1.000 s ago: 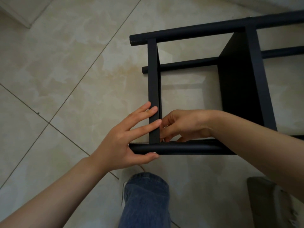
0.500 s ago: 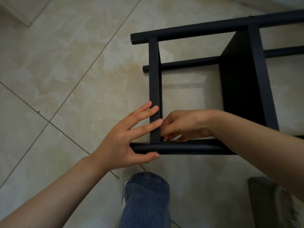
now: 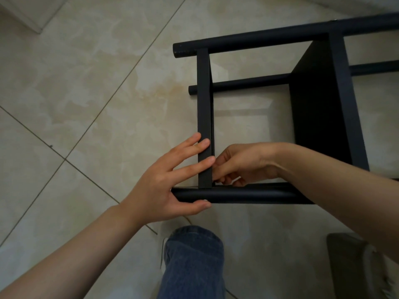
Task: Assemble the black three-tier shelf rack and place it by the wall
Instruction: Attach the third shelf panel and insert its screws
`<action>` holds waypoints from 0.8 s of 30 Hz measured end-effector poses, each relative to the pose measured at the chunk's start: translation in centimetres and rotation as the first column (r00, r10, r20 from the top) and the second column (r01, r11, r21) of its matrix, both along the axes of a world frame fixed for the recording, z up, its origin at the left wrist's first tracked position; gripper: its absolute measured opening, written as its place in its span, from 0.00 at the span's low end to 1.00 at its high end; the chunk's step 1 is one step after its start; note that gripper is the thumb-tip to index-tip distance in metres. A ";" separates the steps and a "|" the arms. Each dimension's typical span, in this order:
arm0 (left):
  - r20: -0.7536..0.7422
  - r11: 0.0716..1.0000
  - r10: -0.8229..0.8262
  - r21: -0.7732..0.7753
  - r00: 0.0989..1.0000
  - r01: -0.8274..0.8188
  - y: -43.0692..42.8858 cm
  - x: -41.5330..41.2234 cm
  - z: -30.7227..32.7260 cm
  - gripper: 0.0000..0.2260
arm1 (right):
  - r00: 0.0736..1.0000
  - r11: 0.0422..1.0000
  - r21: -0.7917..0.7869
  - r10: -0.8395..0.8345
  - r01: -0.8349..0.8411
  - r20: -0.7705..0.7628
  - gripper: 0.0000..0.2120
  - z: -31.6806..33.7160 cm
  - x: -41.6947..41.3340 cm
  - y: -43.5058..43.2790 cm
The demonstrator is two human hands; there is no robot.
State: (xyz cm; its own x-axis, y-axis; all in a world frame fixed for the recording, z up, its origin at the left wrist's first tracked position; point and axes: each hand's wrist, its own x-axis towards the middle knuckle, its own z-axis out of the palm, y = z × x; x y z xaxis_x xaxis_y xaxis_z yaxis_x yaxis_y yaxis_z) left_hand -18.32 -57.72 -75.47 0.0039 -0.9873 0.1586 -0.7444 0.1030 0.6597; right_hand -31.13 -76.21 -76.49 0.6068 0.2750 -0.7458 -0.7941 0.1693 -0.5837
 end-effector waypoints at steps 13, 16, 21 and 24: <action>-0.010 1.000 0.003 -0.005 1.000 -0.003 -0.1 -0.1 0.0 0.29 | 1.000 1.000 0.016 0.026 -0.026 -0.012 0.18 0.0 0.2 0.2; -0.011 1.000 0.004 -0.001 1.000 -0.004 -0.1 -0.1 0.1 0.29 | 0.999 0.999 0.008 0.053 -0.053 0.002 0.12 0.3 0.0 -0.2; -0.016 1.000 0.008 0.003 1.000 -0.008 -0.1 -0.1 0.1 0.30 | 0.999 0.999 0.000 0.052 -0.052 -0.008 0.12 0.1 0.1 -0.1; -0.011 1.000 0.007 0.005 1.000 -0.007 -0.1 -0.1 0.0 0.30 | 0.998 0.998 -0.010 0.065 -0.065 -0.018 0.12 0.0 0.2 0.0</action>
